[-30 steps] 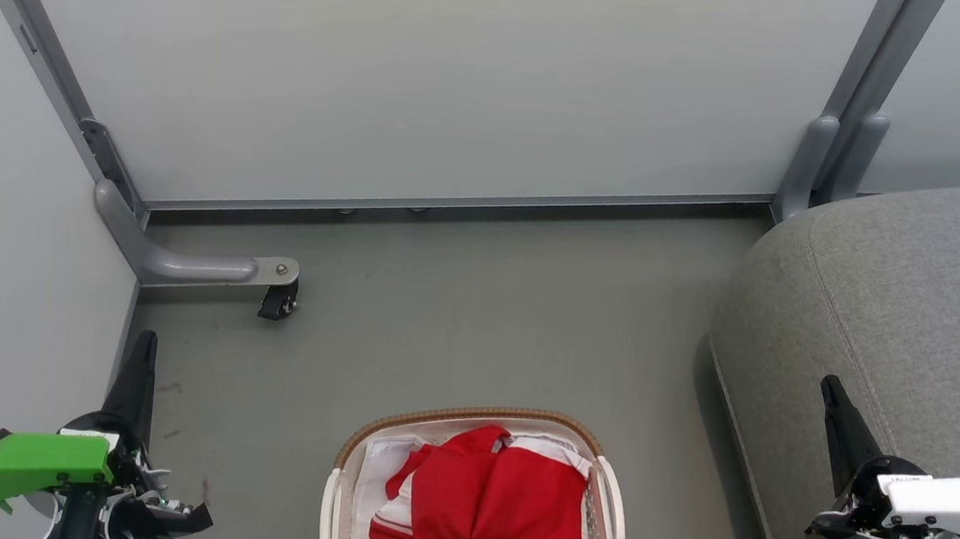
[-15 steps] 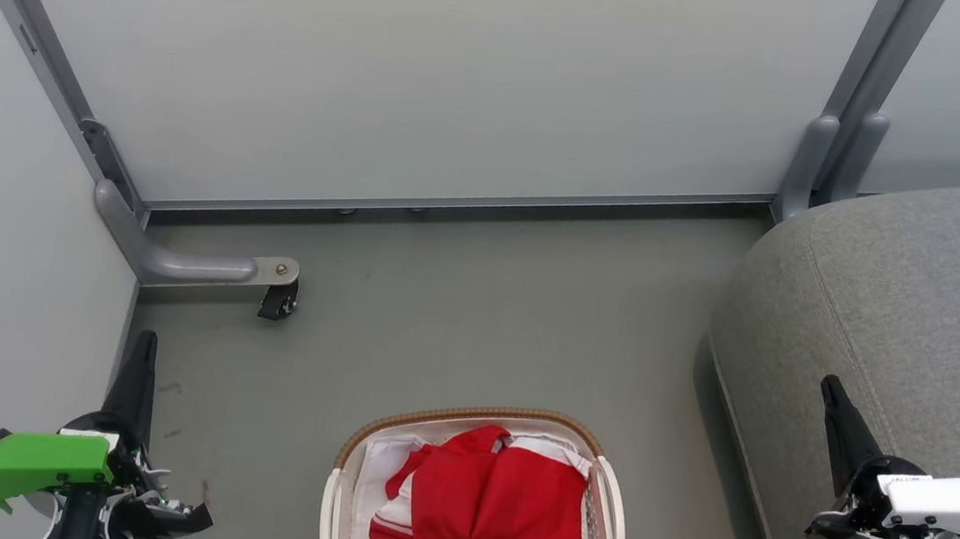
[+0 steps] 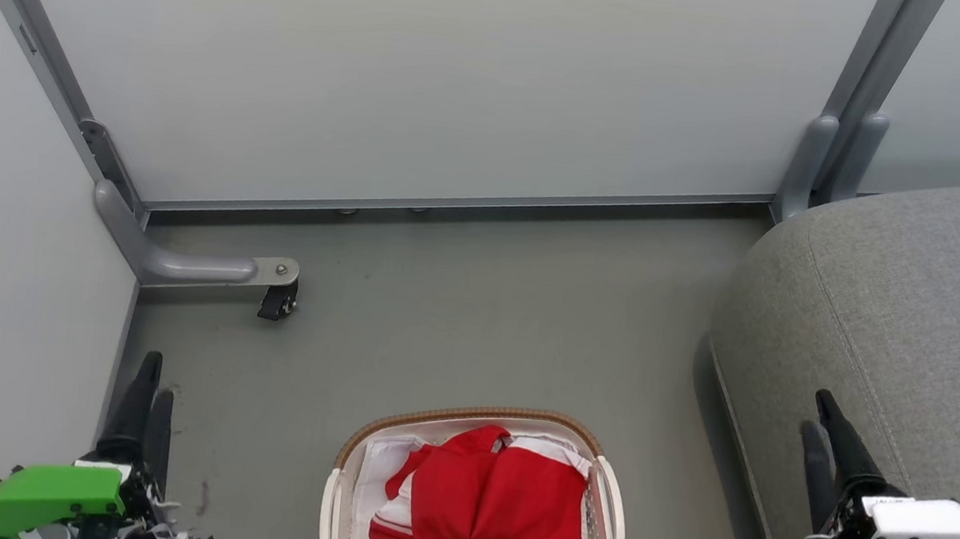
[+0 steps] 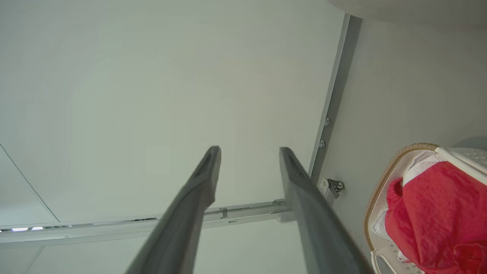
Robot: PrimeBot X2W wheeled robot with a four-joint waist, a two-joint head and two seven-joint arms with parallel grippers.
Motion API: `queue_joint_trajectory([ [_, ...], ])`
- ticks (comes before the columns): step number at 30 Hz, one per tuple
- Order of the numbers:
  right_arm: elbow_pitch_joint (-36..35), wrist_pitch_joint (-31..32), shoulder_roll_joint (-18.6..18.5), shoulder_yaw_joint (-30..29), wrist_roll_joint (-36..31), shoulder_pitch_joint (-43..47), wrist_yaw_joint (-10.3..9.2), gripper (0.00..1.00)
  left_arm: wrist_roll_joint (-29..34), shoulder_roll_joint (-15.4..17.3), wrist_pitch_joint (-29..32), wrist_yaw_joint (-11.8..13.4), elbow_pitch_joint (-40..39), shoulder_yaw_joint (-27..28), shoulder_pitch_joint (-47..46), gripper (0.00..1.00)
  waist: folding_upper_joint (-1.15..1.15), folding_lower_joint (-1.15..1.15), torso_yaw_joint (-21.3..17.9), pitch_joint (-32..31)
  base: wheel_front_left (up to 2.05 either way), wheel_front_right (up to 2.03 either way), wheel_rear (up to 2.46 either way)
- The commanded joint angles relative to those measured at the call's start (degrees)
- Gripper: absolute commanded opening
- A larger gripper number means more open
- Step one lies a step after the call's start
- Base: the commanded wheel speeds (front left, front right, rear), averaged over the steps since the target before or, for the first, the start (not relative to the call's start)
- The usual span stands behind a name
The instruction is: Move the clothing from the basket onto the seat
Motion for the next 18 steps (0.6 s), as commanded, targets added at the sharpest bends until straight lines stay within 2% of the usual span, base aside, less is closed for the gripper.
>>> queue_joint_trajectory([
  [1,-0.27,-0.36,-0.09,0.27,-0.14,-0.11,0.00,1.00,0.18,0.04,-0.37,0.00,-0.36,-0.40,-0.16,1.00,0.00,0.00,0.00,0.01,0.00,0.00,0.00],
  [10,-0.18,-2.98,-0.21,1.62,-2.45,0.45,0.00,1.00,1.85,0.12,-2.98,0.00,-1.30,-3.12,0.45,1.00,0.00,0.00,0.00,0.07,0.00,0.00,0.00],
  [18,-0.28,-5.06,-0.31,1.26,-8.05,0.64,0.00,1.00,4.99,0.18,-5.05,-0.01,-1.91,-4.80,0.79,1.00,0.00,0.00,0.02,0.11,0.00,0.00,0.00],
])
